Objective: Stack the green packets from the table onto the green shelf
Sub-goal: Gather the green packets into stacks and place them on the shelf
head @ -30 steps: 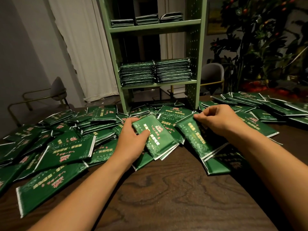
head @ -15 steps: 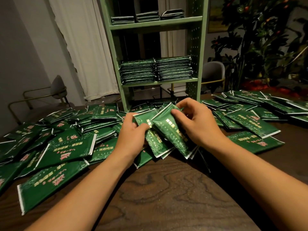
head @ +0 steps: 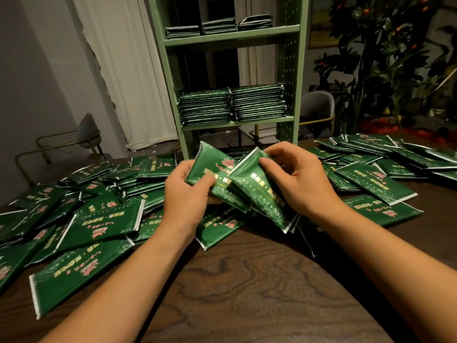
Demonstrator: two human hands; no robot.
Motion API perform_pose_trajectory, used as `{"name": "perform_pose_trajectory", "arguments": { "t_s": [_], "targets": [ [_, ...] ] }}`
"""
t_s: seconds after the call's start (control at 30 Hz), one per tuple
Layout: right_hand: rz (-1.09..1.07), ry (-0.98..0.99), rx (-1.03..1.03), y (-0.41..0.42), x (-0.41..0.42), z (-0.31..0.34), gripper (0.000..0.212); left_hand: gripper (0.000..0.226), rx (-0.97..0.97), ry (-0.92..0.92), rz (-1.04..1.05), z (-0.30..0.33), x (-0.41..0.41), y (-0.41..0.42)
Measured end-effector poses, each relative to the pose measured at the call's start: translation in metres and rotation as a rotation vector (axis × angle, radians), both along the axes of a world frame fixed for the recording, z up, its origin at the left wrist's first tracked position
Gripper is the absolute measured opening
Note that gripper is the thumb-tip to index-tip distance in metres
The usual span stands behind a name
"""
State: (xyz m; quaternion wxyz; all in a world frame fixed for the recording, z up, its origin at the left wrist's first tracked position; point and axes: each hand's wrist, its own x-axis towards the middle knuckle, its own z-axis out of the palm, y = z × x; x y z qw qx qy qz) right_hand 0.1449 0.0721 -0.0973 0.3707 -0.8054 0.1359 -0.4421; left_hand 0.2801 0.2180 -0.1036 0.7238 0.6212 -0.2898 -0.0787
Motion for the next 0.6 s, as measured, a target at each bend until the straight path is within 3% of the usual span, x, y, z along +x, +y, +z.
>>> {"name": "perform_pose_trajectory", "arguments": {
  "t_s": [0.17, 0.3, 0.37, 0.43, 0.5, 0.6],
  "targets": [
    [0.003, -0.007, -0.091, 0.005, 0.003, -0.002, 0.012, 0.013, 0.027, 0.109, -0.329, 0.0, -0.012, -0.006],
    [-0.103, -0.057, -0.209, 0.004, 0.001, 0.002, 0.026, 0.02, 0.096, 0.003, -0.33, -0.007, -0.013, -0.007],
    [-0.11, -0.001, -0.081, -0.003, 0.0, 0.003, 0.044, 0.017, 0.037, 0.063, -0.306, -0.005, -0.011, -0.007],
    [0.038, 0.105, 0.24, -0.009, -0.004, 0.005, 0.063, 0.015, -0.037, 0.142, -0.289, -0.002, -0.008, -0.006],
    [0.181, 0.186, 0.439, -0.011, -0.005, 0.002, 0.058, 0.015, -0.066, 0.164, -0.274, 0.0, -0.007, -0.005],
    [0.203, 0.162, 0.365, -0.011, -0.003, -0.003, 0.04, 0.013, 0.037, 0.123, -0.285, 0.0, -0.006, -0.001]
  ]
}}
